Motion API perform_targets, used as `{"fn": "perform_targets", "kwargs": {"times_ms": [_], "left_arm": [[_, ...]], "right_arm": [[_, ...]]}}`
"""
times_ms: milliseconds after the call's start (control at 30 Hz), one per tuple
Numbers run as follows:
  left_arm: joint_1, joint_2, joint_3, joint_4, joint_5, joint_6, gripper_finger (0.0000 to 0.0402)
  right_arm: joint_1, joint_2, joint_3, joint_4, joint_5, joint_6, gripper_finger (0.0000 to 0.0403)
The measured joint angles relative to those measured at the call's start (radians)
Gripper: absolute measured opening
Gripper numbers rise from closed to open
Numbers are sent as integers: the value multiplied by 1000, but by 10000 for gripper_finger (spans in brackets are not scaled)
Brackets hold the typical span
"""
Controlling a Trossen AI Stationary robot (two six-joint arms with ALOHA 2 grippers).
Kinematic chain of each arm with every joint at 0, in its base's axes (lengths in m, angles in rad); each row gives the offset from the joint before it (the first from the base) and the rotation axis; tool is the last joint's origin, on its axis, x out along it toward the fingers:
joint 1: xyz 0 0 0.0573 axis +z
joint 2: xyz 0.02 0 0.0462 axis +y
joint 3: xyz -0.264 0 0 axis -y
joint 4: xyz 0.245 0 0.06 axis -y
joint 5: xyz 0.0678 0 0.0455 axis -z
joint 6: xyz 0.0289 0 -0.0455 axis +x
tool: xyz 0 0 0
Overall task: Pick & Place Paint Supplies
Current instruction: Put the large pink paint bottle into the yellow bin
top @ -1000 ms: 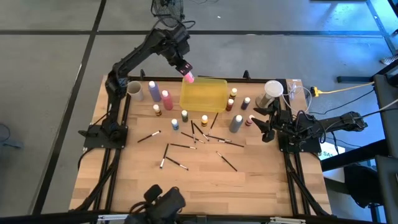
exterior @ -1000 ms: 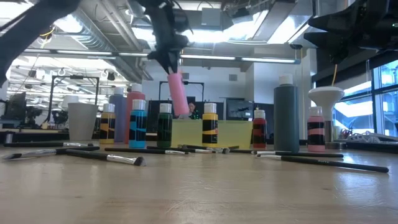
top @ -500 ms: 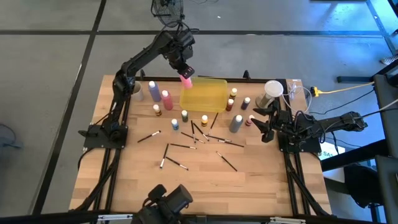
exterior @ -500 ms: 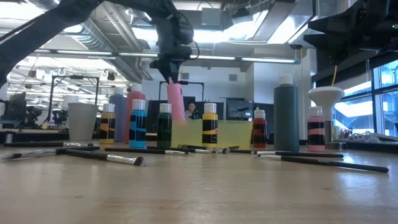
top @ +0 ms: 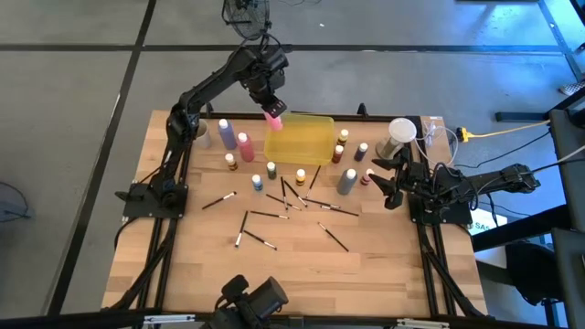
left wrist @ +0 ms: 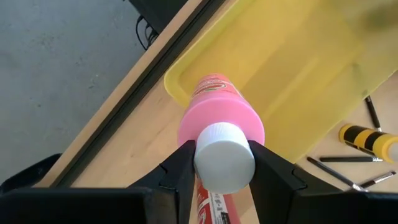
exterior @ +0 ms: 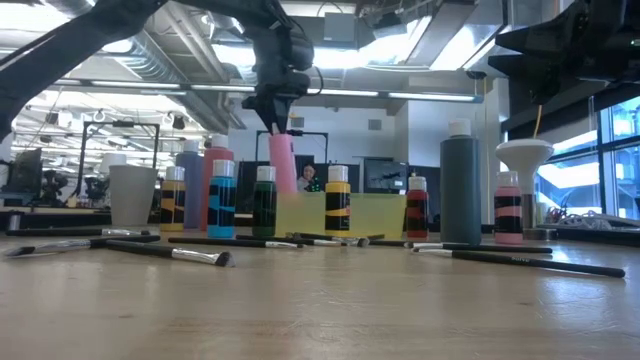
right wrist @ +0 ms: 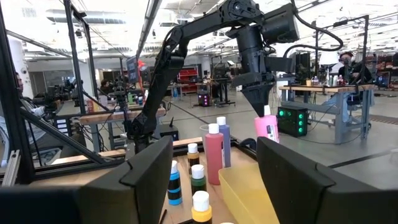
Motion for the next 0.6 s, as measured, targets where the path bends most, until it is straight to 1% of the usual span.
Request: {"fn": "perform_targets", "kwargs": {"times_ms": [200,367,600], "left_arm": [[-28,6,0,-2,5,11,117],[-43,48,0,-55,-3,25,117],[-45,84,0,-49,-13,40,119]], "right_arm": [[0,0,0,0,0,0,233],[0,0,0,-4,-1,0,233],[0,0,0,-11,-1,0,233]]}}
